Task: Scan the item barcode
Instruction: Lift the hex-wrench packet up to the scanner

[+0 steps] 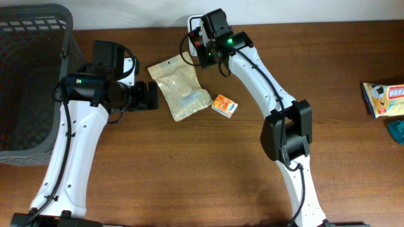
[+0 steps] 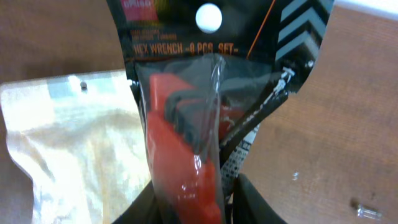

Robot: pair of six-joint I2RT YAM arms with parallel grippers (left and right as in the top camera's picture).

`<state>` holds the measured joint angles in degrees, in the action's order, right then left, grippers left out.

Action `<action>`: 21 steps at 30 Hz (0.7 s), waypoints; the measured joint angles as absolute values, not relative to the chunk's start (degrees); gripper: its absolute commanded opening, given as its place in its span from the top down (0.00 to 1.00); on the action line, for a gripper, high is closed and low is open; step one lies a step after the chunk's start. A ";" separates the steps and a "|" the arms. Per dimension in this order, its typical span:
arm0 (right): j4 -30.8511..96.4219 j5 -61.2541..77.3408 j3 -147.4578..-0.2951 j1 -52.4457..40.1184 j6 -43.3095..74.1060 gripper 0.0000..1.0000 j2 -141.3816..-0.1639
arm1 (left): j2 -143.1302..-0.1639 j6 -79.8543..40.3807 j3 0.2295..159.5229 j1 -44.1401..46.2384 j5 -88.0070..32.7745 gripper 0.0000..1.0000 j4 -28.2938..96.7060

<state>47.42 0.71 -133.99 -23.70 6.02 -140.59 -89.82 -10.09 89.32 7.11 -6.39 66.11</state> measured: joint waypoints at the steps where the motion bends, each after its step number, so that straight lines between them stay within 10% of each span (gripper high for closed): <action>1: 44.05 0.38 -134.02 -23.68 6.04 0.76 -140.59 | -89.82 -10.11 89.32 7.11 -6.39 0.01 66.17; 21: 22.52 -6.24 -134.15 -23.68 13.45 0.75 -146.28 | -89.82 -10.09 89.32 7.11 -6.39 0.01 66.13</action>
